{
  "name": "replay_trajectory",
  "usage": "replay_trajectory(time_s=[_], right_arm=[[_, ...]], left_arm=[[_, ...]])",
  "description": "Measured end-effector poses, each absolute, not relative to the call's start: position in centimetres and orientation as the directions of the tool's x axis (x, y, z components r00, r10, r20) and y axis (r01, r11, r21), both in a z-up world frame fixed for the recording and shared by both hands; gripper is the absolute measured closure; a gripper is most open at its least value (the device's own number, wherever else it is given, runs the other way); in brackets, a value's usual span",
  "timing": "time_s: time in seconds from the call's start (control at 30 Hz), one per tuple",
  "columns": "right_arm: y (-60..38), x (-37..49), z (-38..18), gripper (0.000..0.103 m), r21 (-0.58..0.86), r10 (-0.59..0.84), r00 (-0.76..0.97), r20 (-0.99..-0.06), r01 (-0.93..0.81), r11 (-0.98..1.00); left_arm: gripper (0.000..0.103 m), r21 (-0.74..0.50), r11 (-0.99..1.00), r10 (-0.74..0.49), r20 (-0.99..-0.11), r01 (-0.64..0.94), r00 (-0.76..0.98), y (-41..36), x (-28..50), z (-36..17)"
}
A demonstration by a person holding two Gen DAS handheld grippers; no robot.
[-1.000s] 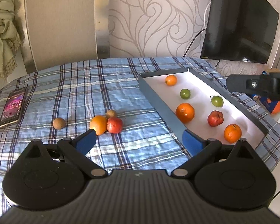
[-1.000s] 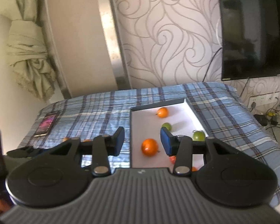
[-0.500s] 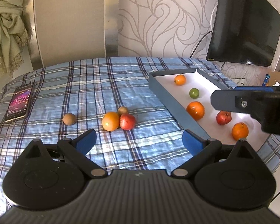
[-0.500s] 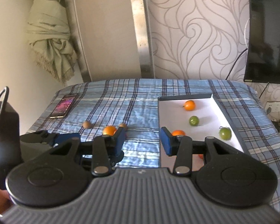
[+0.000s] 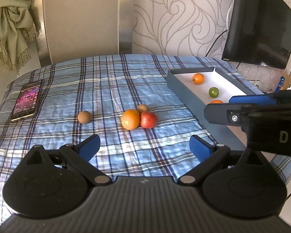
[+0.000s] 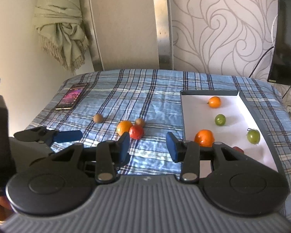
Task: Organize fruits
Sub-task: 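Move the open right gripper to the red apple on the bedspread, then close the right gripper on the red apple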
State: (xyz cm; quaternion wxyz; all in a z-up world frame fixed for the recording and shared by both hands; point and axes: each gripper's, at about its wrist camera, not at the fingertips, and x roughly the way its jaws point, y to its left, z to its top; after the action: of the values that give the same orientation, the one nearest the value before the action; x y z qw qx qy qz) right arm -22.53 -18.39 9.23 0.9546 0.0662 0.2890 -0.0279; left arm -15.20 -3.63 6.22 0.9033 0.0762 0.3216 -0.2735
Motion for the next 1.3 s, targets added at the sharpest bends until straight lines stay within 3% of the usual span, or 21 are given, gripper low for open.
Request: replay_trajectory(time_s=[1.3], right_arm=[[-15.7,-11.4,1.6,0.059,0.085,-0.050,0.724,-0.688,0.148,0.985]], left_arm=[[0.003,0.059,0.935,-0.230,-0.647,0.348,0.727,4.2,-10.6,5.5]])
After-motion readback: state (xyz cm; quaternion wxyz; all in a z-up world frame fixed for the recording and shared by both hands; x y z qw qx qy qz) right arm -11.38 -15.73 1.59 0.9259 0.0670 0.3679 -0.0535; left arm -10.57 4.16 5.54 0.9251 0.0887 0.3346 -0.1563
